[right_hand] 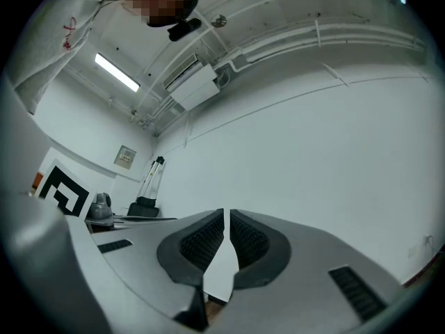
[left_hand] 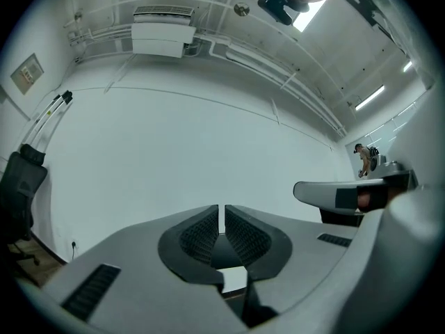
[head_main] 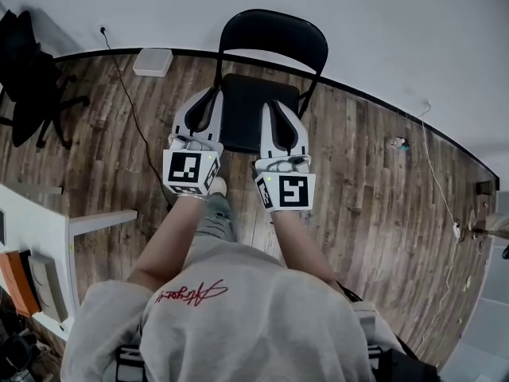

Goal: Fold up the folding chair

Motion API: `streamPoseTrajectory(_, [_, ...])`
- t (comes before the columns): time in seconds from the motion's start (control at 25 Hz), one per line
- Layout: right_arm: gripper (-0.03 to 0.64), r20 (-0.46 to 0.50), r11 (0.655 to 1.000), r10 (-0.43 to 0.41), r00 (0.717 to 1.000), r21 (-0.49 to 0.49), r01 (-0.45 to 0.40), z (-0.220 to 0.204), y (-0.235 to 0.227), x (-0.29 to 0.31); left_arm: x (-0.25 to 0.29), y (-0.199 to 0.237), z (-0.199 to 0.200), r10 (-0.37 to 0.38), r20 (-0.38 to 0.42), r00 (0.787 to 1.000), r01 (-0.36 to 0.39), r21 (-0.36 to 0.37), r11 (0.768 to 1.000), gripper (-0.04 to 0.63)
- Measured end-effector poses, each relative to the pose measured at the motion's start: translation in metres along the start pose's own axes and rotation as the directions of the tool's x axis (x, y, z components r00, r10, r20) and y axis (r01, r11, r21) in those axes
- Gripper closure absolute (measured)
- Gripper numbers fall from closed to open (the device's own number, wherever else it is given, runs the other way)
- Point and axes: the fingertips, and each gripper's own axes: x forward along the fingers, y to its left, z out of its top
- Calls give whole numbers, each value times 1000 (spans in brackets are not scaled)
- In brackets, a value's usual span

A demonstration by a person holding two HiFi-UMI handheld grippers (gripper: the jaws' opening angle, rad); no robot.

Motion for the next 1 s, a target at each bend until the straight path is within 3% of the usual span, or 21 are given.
streamPoseTrajectory(0.2, [598, 10, 995, -99, 995, -20, 99, -18, -41, 69, 69, 35, -20, -49, -11, 999, 49, -3, 999, 570])
streamPoseTrajectory(0.32, [598, -30, 989, -150, 988, 6, 150, -41, -63, 81, 93, 51, -45, -47, -53, 997, 46, -25, 999, 434])
streamPoseTrajectory(0.44, [598, -72, 981, -178, 981, 58, 182, -68, -78, 81, 112, 64, -77, -36, -104, 994, 34, -21, 999, 403])
streamPoseTrajectory(0.68, [597, -156, 979, -147, 977, 116, 166, -131, -81, 70, 154, 105, -179, 20, -251, 968, -26, -20, 999, 343])
streamPoseTrajectory(0.84, [556, -229, 965, -136, 964, 188, 181, -200, -78, 53, 192, 126, -250, -3, -338, 941, 23, 55, 998, 339])
streamPoseTrajectory(1.0, [515, -329, 938, -149, 932, 252, 239, -269, -79, 23, 221, 142, -310, -5, -381, 925, 25, 48, 999, 339])
